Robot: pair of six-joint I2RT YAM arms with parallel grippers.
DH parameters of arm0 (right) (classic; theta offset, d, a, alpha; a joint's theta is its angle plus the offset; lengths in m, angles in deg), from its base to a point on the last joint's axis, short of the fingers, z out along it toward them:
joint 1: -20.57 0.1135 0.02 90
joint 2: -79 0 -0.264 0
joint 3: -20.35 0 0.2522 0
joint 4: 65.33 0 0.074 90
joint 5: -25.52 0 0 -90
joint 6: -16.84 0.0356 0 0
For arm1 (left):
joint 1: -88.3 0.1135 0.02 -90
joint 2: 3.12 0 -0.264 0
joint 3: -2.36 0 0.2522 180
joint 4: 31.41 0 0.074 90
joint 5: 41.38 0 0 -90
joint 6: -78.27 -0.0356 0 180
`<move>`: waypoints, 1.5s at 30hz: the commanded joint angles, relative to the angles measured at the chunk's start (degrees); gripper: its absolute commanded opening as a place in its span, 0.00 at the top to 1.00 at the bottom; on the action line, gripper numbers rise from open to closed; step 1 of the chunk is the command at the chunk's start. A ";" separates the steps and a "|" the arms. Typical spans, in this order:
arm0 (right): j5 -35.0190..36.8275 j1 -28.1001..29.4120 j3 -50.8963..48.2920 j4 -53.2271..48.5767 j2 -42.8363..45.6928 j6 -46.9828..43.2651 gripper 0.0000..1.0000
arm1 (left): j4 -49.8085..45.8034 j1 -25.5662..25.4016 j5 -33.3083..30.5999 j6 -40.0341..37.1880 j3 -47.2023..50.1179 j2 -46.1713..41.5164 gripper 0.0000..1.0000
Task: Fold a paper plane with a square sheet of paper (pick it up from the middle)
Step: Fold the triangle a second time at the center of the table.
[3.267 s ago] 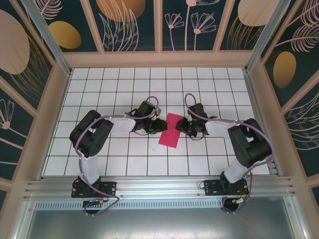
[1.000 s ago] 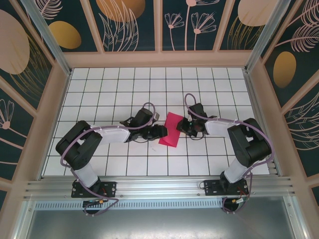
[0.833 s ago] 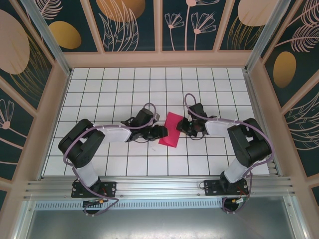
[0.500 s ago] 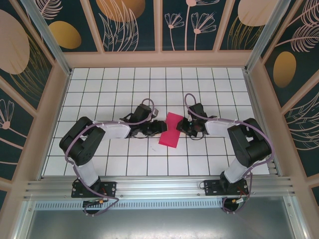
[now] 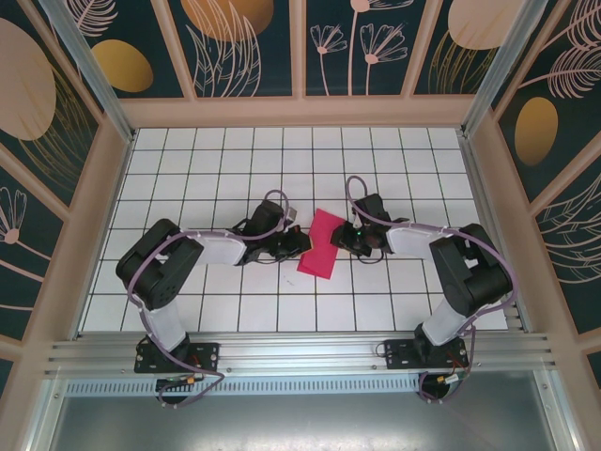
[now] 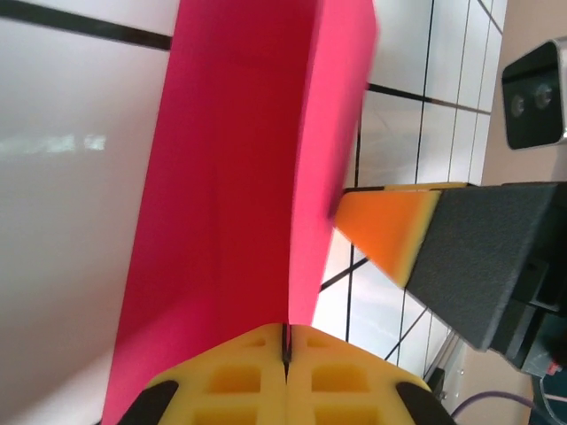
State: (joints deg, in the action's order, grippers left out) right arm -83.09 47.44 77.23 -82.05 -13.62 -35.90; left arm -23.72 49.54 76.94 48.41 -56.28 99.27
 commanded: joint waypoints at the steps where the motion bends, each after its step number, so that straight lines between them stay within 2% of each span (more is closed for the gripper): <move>1: 2.60 0.75 -0.21 0.53 7.25 -4.36 0.61 | 7.20 0.15 -3.39 7.81 4.01 -3.84 0.96; 5: 7.35 4.11 -3.32 2.95 13.99 -7.88 0.55 | 9.92 0.10 -5.51 12.30 8.19 -7.71 0.95; 10: 18.70 16.18 -11.47 14.24 20.71 -14.95 0.49 | 9.16 -0.06 -7.93 14.60 10.45 -10.17 0.94; 11: 21.45 18.79 -13.37 16.78 21.88 -16.77 0.43 | 8.85 -0.03 -8.35 14.76 10.68 -10.57 0.94; 12: 23.68 21.70 -14.56 18.85 22.48 -19.78 0.30 | 8.19 -0.01 -8.60 14.72 10.52 -10.79 0.93; 14: 30.41 28.01 -15.50 21.06 22.53 -25.42 0.29 | 7.54 -0.08 -8.32 14.28 10.01 -10.57 0.93; 19: 37.06 35.92 -14.93 23.06 19.27 -33.13 0.31 | 6.40 -0.05 -7.85 13.48 8.77 -9.69 0.93; 23: 42.21 39.55 -13.10 23.26 15.17 -38.70 0.33 | 5.44 -0.04 -7.42 12.49 7.88 -9.06 0.92; 28: 46.88 41.31 -10.91 24.20 10.64 -43.01 0.38 | 5.43 -0.08 -7.13 12.29 7.82 -9.04 0.91; 37: 49.15 41.56 -8.21 26.15 6.32 -47.77 0.49 | 4.08 -0.01 -6.80 11.21 7.18 -8.43 0.89; 41: 49.89 41.60 -6.70 25.37 4.83 -47.85 0.56 | 3.64 -0.02 -6.52 10.88 7.00 -8.13 0.89; 45: 49.90 41.62 -6.16 25.12 4.56 -47.71 0.70 | 2.88 -0.07 -6.99 10.35 6.77 -8.36 0.88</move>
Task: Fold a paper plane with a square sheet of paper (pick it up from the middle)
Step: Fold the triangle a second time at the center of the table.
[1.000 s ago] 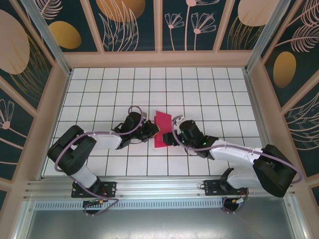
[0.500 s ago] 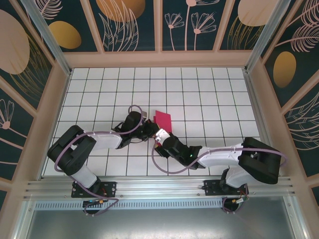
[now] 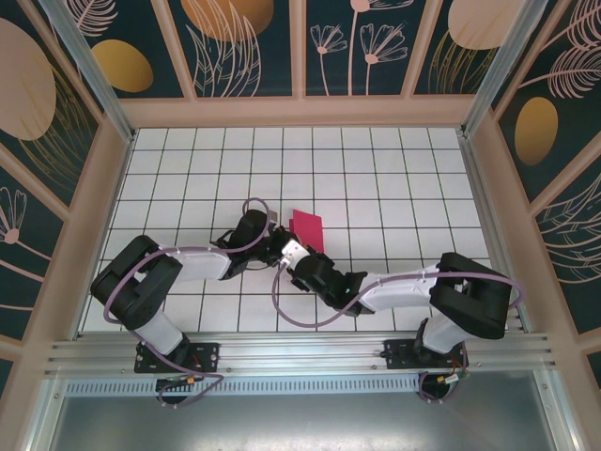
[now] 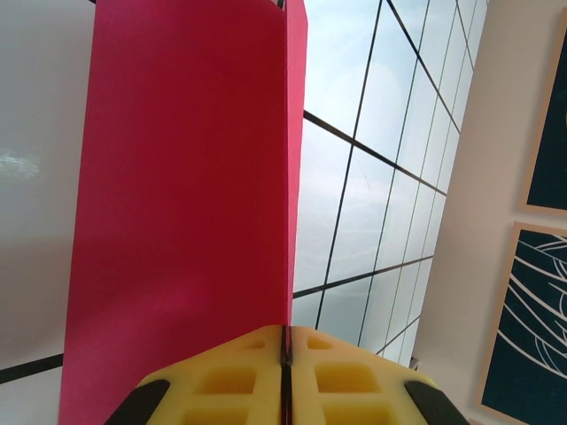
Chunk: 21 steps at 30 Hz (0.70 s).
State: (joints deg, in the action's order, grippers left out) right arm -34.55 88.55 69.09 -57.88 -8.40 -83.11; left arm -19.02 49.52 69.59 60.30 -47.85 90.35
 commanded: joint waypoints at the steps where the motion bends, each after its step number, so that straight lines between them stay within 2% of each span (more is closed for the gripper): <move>1: 1.49 0.50 2.07 0.72 -0.60 -0.26 0.73 | -2.15 -0.06 0.21 -1.80 -1.74 0.48 0.87; 9: -3.20 -1.70 0.36 0.02 2.10 6.34 0.96 | -6.98 -0.05 -2.61 -5.07 -3.90 -0.46 0.81; 12: -6.75 -3.15 -0.26 -0.12 3.68 9.74 0.98 | -7.22 0.02 -4.06 -5.21 -3.81 -1.21 0.69; 15: -12.01 -5.53 -0.92 -0.09 5.38 14.20 1.00 | -9.46 0.47 -5.46 -6.70 -4.54 -1.60 0.67; 17: -15.63 -7.31 -1.68 0.27 6.41 17.33 1.00 | -10.50 0.73 -6.78 -7.37 -4.69 -2.37 0.62; 21: -23.18 -10.55 -3.36 2.11 7.97 22.81 1.00 | -12.56 1.90 -8.52 -8.72 -4.69 -4.02 0.57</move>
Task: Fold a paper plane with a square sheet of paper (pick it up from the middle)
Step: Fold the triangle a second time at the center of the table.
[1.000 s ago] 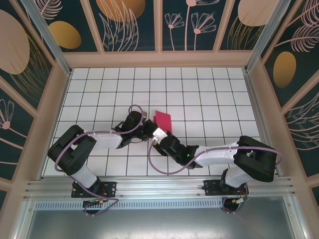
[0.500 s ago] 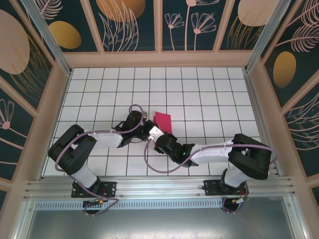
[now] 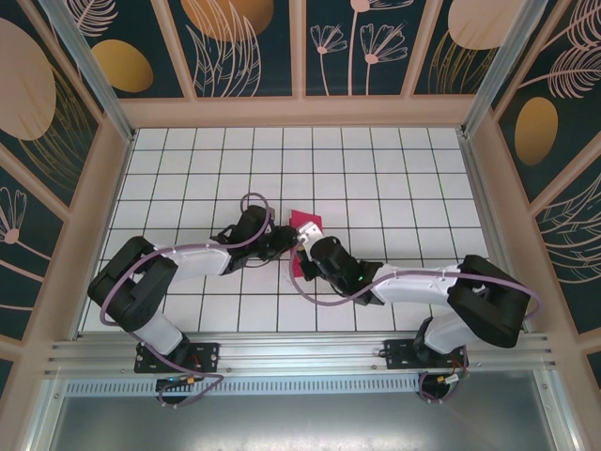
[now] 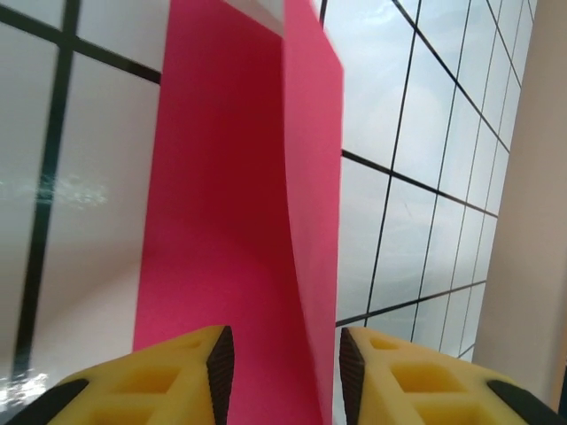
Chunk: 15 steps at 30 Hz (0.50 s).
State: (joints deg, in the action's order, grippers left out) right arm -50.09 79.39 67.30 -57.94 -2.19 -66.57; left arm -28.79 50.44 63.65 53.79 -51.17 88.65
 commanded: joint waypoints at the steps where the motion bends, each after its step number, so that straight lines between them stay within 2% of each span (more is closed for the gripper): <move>1: -8.74 -1.76 -2.00 2.93 2.16 7.19 1.00 | -3.09 1.14 -2.88 -2.47 -1.36 -2.80 0.55; 4: -12.71 -3.52 -3.47 5.71 2.87 10.27 1.00 | -3.48 1.43 -3.55 -3.70 -1.49 -3.95 0.54; 7: -13.26 -4.90 -4.51 7.39 3.16 12.43 1.00 | -5.12 1.55 -3.77 -4.96 -2.61 -3.90 0.49; 12: -20.89 -8.91 -5.89 11.14 3.32 19.76 1.00 | -5.56 1.51 -3.32 -7.20 -3.11 -4.07 0.50; 15: -22.52 -9.43 -5.86 13.12 2.81 23.40 1.00 | -6.80 1.52 -4.75 -7.77 -3.17 -4.67 0.51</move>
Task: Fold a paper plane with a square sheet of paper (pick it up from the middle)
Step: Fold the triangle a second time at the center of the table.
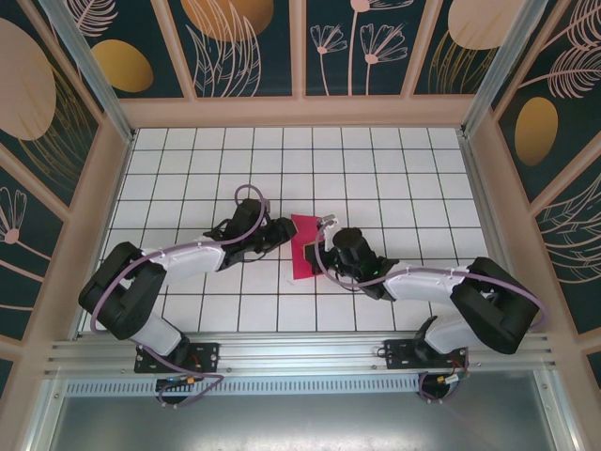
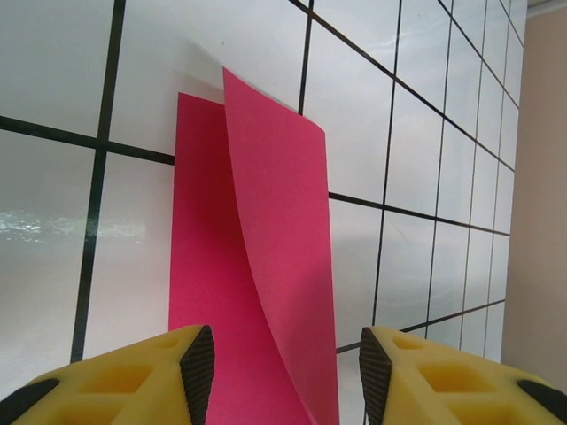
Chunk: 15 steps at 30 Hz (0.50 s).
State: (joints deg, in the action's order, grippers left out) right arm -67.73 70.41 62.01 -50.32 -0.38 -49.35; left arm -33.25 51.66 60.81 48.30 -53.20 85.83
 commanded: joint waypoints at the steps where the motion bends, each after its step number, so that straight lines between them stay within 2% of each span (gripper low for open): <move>1: -5.20 -0.49 -0.48 5.94 0.81 7.03 1.00 | -2.46 0.29 -2.34 -2.23 -1.01 -2.25 0.51; 9: -8.11 -0.43 0.66 9.14 -3.03 14.69 1.00 | -3.84 0.42 -4.58 -2.11 0.03 -4.65 0.52; 15: -7.19 -0.54 -0.01 8.07 -3.47 15.29 1.00 | -3.15 0.38 -3.11 -1.77 0.58 -3.85 0.50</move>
State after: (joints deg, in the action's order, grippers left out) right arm -74.05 70.15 61.97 -44.39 -3.59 -35.88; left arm -35.59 51.66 57.35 47.36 -53.18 82.13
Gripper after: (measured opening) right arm 0.050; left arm 0.494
